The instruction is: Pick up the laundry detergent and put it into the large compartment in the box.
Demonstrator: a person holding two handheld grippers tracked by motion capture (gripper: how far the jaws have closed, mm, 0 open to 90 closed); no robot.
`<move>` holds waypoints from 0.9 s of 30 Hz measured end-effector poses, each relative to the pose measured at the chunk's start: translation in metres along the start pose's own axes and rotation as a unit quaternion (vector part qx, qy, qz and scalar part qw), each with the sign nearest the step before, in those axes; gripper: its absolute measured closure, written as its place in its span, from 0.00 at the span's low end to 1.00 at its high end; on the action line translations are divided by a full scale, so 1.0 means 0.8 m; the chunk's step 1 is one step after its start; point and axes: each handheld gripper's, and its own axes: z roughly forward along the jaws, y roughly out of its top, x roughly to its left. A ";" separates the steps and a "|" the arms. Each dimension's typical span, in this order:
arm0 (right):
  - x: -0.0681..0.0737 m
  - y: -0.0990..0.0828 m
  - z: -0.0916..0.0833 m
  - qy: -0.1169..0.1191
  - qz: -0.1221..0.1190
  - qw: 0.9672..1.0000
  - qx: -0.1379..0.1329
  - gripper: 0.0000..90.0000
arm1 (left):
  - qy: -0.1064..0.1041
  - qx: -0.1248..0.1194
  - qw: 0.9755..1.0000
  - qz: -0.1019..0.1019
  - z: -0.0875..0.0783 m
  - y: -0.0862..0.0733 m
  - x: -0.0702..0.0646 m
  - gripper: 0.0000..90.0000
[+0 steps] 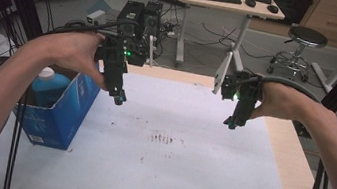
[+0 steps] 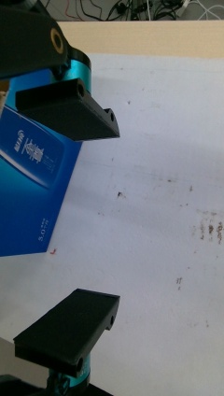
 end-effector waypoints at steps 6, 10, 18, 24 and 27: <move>0.001 0.001 0.000 0.000 0.001 1.000 0.001 0.13 | -0.015 0.000 1.000 0.013 0.028 0.013 -0.014 0.19; 0.002 0.002 -0.001 0.001 0.003 1.000 0.002 0.13 | -0.017 -0.002 1.000 0.015 0.042 0.019 -0.020 0.19; 0.002 0.004 0.000 0.000 0.002 1.000 -0.001 0.13 | -0.019 -0.001 1.000 0.020 0.070 0.026 -0.030 0.19; 0.001 0.005 -0.001 0.001 0.002 1.000 -0.002 0.13 | -0.020 0.002 1.000 0.019 0.087 0.029 -0.035 0.19; 0.002 0.005 -0.001 0.001 0.002 1.000 0.000 0.13 | -0.022 0.003 1.000 0.021 0.092 0.030 -0.037 0.19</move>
